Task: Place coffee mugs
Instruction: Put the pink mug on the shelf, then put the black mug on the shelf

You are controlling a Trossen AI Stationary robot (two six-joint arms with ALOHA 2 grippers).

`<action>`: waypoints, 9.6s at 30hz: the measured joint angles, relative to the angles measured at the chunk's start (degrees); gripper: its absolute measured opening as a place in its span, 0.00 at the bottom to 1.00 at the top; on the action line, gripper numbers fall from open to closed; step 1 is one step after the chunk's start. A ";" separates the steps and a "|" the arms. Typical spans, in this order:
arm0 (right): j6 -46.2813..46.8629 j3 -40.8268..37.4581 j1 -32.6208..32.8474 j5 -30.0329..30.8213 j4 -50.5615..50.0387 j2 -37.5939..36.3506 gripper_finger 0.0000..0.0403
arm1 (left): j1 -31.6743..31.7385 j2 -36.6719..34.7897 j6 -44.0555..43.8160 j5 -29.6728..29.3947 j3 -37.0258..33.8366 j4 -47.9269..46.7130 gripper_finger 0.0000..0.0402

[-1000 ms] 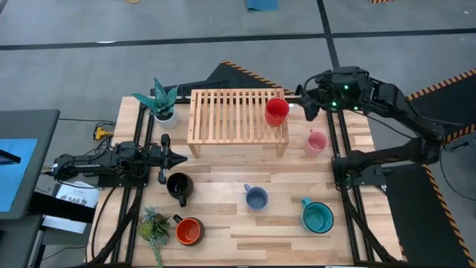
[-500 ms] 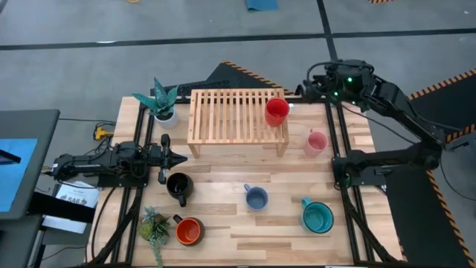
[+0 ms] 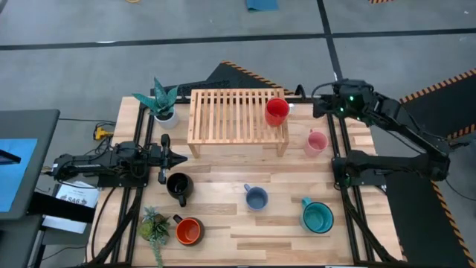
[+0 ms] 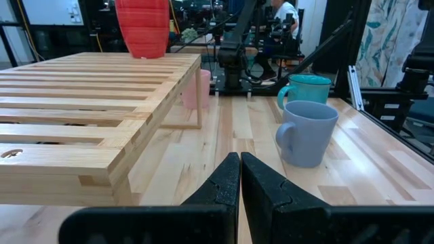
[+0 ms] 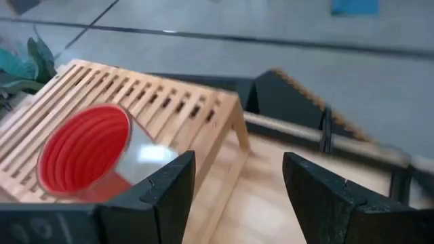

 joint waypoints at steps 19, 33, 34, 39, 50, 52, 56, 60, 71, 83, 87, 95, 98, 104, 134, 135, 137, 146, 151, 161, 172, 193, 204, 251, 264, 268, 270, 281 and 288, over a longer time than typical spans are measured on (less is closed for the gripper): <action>14.62 -1.27 -0.02 -0.92 -29.61 8.97 0.62 | 0.01 -0.01 0.00 0.00 -0.01 -0.01 0.00; 11.72 -16.48 -7.28 -8.51 -19.77 8.97 0.62 | 0.01 0.01 0.00 -0.01 -0.01 0.01 0.00; 11.39 -17.12 -7.66 -9.21 -18.74 8.99 0.62 | 0.01 -0.01 0.00 -0.01 -0.01 -0.01 0.00; 8.56 -18.82 -9.47 -9.71 -16.71 9.31 0.62 | 0.00 0.01 0.00 -0.01 0.00 0.01 0.00; 1.21 -21.57 -10.89 -12.31 -12.80 13.72 0.62 | -0.01 -0.01 0.00 -0.01 -0.01 0.01 0.00; 0.94 -21.57 -10.89 -12.11 -12.10 14.30 0.61 | 0.01 -0.01 0.00 0.01 -0.01 0.01 0.00; 0.59 -21.57 -10.89 -11.02 -11.36 15.77 0.53 | 0.00 0.00 0.00 0.00 -0.01 0.01 0.00; -0.44 -21.57 -10.89 -10.71 -10.99 17.96 0.36 | 0.01 -0.01 0.00 -0.01 0.01 0.01 0.00; -2.19 -16.87 -10.95 -10.07 -17.25 15.45 0.09 | -0.01 -0.01 0.01 0.01 0.00 0.00 0.00; -2.33 -7.41 -12.00 -7.74 -24.26 13.44 0.09 | 0.00 -0.01 0.00 0.01 0.00 0.00 0.00; -2.45 -5.66 -12.00 -7.72 -24.78 13.45 0.09 | -0.01 0.01 0.00 0.01 0.01 0.01 0.00; -3.41 -1.02 -12.00 -5.97 -26.53 13.45 0.09 | -0.01 -0.01 0.00 0.01 0.01 0.01 0.00; -3.53 3.91 -12.12 -4.09 -27.20 13.45 0.09 | -0.01 -0.01 0.00 0.01 -0.01 -0.01 0.00; -4.16 15.38 -15.19 -1.38 -26.21 14.55 0.09 | 0.01 -0.01 0.00 0.01 -0.01 0.01 0.00; -11.60 50.23 -11.50 -16.77 -24.86 51.57 0.09 | -0.01 0.00 0.00 0.01 0.00 0.00 0.00; -11.61 50.23 -11.50 -16.81 -25.16 51.88 0.09 | 0.00 -0.01 0.00 0.01 -0.01 -0.01 0.00; -11.44 50.27 -11.26 -16.96 -26.55 52.37 0.09 | -0.01 -0.01 0.00 0.02 0.00 0.01 0.00; -11.47 50.27 -10.34 -17.42 -27.73 53.25 0.09 | -0.01 0.01 0.00 0.01 -0.01 -0.01 0.00; -11.32 50.27 -10.32 -17.58 -28.77 53.25 0.09 | 0.01 0.01 0.00 0.01 0.01 -0.01 0.00; -9.45 49.96 -9.91 -18.88 -30.41 53.25 0.09 | -0.01 -0.01 0.01 0.01 0.01 -0.01 0.00; -8.00 49.92 -7.74 -19.57 -28.55 53.30 0.14 | 0.01 0.01 0.00 0.01 0.00 0.00 0.00; -8.24 49.92 -7.72 -19.70 -27.82 53.30 0.15 | 0.00 0.01 0.01 0.01 -0.01 0.01 0.00; -8.38 49.92 -7.72 -19.65 -27.85 53.30 0.19 | 0.01 -0.01 0.02 0.01 -0.01 -0.01 0.00; -19.95 25.99 0.67 -16.71 -18.21 21.81 0.50 | 0.01 0.01 0.00 0.01 -0.01 -0.01 0.00; 1.41 -16.38 12.06 -16.96 20.09 -12.24 0.50 | 0.01 0.00 0.01 0.02 0.00 0.00 0.00; 2.55 -22.09 14.86 -16.93 32.37 -16.05 0.50 | 0.00 0.00 0.02 0.01 0.00 0.00 0.00; 2.55 -22.65 15.59 -16.94 34.01 -16.43 0.50 | 0.00 0.00 0.01 0.01 0.00 0.00 0.00; 0.01 -22.69 18.08 -16.94 36.27 -15.31 0.50 | 0.00 0.01 -18.49 -0.77 -0.01 19.18 0.00; -1.82 -22.69 19.30 -16.90 41.32 -14.63 0.50 | 0.03 0.06 -27.28 -11.62 2.48 28.70 0.00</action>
